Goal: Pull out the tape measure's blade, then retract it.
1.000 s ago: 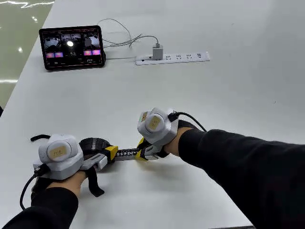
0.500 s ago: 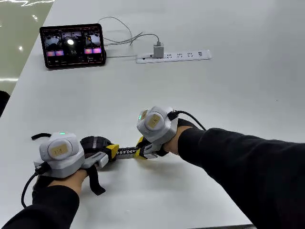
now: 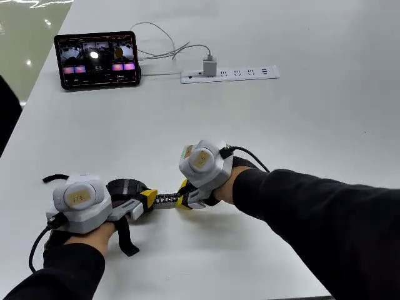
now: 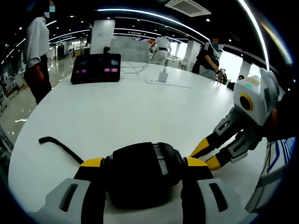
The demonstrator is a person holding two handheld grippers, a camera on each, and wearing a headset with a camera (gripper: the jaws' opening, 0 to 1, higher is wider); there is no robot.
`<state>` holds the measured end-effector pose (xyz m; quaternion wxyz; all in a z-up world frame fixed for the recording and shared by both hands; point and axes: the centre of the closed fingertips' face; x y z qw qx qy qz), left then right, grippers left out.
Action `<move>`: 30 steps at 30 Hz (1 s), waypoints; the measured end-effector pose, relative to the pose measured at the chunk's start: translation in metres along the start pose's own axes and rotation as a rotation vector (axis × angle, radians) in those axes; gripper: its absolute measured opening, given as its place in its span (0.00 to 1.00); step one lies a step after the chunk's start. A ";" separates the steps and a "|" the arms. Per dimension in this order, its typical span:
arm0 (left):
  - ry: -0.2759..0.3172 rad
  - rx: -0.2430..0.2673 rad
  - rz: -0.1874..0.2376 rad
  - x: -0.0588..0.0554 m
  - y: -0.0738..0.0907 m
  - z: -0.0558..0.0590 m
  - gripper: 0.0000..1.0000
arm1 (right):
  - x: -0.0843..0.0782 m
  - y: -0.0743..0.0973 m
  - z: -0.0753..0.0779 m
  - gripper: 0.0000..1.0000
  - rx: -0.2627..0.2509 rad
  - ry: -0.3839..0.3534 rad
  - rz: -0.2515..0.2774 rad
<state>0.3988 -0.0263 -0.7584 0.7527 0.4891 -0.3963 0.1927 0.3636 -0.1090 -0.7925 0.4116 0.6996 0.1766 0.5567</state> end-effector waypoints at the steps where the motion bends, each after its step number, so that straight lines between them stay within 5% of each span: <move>1: 0.000 -0.001 0.000 0.000 0.000 0.000 0.60 | 0.000 0.000 0.000 0.09 0.000 0.000 0.001; 30: 0.014 -0.005 -0.001 0.000 -0.003 -0.004 0.60 | 0.010 -0.008 -0.002 0.10 0.004 -0.008 0.024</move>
Point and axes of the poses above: the centre of the closed fingertips' face, and the gripper's own axes: y roughly backward along the fingers, z roughly to its right, x roughly out of its top, and after that the axes turned 5 degrees about -x, right-handed
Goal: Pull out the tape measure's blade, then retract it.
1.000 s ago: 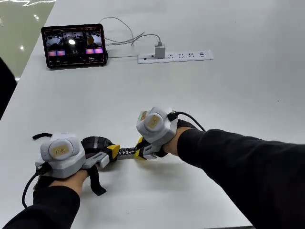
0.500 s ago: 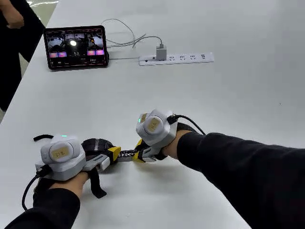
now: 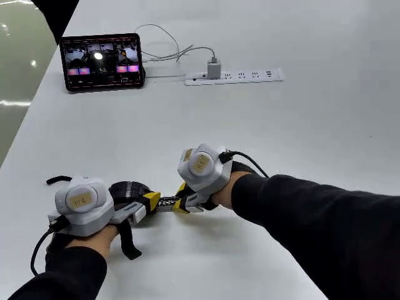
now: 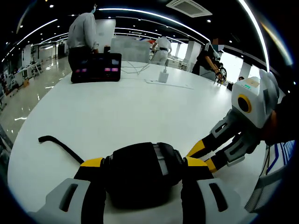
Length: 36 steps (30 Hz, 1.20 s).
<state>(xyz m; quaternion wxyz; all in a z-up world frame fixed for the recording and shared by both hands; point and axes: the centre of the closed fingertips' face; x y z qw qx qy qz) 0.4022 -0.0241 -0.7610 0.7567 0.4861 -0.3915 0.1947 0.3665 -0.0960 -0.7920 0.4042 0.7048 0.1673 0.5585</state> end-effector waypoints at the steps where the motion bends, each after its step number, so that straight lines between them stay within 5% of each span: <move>1: 0.000 0.000 0.000 0.000 0.000 0.000 0.60 | 0.000 0.000 0.000 0.10 0.000 -0.002 0.000; 36: 0.006 -0.010 0.000 0.000 0.001 0.001 0.60 | 0.013 -0.012 -0.007 0.10 0.020 0.018 0.014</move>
Point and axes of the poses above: the centre of the closed fingertips' face, and the gripper's own axes: y roughly backward along the fingers, z roughly to its right, x roughly out of its top, and after that the axes turned 5 degrees about -x, right-handed
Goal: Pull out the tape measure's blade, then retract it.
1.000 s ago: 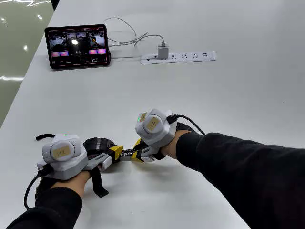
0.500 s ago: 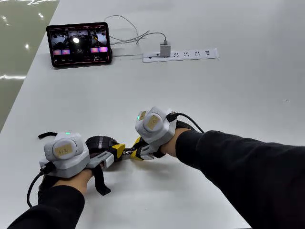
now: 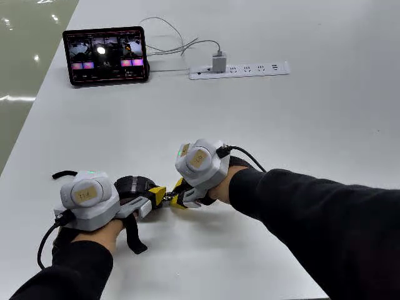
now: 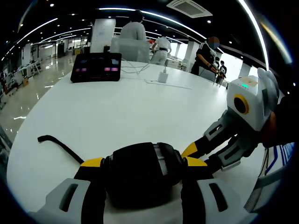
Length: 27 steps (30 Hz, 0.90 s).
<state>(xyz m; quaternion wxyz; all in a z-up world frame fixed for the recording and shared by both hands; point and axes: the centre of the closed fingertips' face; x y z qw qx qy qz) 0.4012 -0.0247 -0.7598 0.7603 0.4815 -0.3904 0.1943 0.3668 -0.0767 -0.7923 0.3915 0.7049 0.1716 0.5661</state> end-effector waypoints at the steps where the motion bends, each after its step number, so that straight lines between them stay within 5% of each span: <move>1: 0.000 0.000 0.000 0.000 0.000 0.000 0.60 | 0.000 0.000 0.000 0.09 0.001 0.004 -0.002; 27: -0.001 -0.004 0.006 0.000 -0.001 -0.001 0.60 | 0.008 -0.008 -0.003 0.10 0.005 0.016 0.005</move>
Point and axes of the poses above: the centre of the closed fingertips' face, and the gripper's own axes: y roughly backward along the fingers, z roughly to its right, x roughly out of its top, and after that the axes turned 5 degrees about -x, right-handed
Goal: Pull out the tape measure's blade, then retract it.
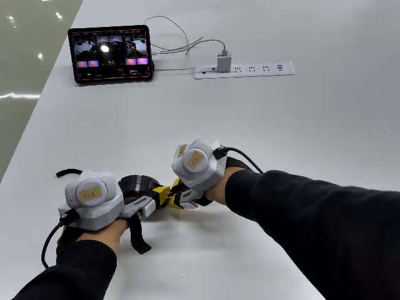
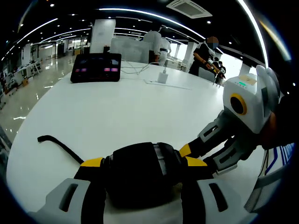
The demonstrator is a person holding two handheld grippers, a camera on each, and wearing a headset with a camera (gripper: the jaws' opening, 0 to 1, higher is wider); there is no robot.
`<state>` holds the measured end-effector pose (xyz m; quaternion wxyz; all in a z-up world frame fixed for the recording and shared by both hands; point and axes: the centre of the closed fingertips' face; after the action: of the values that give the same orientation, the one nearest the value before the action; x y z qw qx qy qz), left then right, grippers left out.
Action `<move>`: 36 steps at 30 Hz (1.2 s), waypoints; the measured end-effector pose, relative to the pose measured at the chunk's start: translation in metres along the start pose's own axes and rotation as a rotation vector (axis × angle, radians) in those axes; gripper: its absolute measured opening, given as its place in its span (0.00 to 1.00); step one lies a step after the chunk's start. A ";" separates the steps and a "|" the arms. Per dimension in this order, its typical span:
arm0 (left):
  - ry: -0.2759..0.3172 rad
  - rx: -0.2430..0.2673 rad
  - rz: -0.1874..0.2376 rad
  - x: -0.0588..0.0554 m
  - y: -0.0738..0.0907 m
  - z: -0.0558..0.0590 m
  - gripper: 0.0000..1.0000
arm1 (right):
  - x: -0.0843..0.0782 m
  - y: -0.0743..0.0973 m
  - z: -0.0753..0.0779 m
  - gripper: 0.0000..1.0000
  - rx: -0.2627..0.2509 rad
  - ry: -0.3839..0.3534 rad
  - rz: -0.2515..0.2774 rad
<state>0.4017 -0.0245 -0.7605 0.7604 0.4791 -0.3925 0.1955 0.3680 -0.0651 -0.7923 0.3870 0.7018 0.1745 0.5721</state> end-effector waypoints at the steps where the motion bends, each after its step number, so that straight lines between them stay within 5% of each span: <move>1: -0.001 0.000 0.000 0.000 0.000 0.000 0.60 | 0.000 0.000 0.000 0.10 0.000 -0.002 -0.001; 21: -0.025 0.014 0.011 0.002 0.001 0.003 0.62 | 0.000 0.000 0.000 0.11 -0.016 0.031 -0.009; 36: -0.005 -0.004 0.005 0.006 0.003 0.002 0.63 | 0.008 0.015 0.012 0.25 -0.089 -0.006 0.028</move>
<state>0.4026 -0.0251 -0.7541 0.7598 0.4769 -0.3963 0.1955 0.3787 -0.0735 -0.7770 0.4104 0.6879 0.1381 0.5826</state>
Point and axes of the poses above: the centre of the closed fingertips' face, and the gripper's own axes: y roughly backward along the fingers, z roughly to its right, x roughly out of its top, and after that the axes turned 5 degrees about -x, right-handed
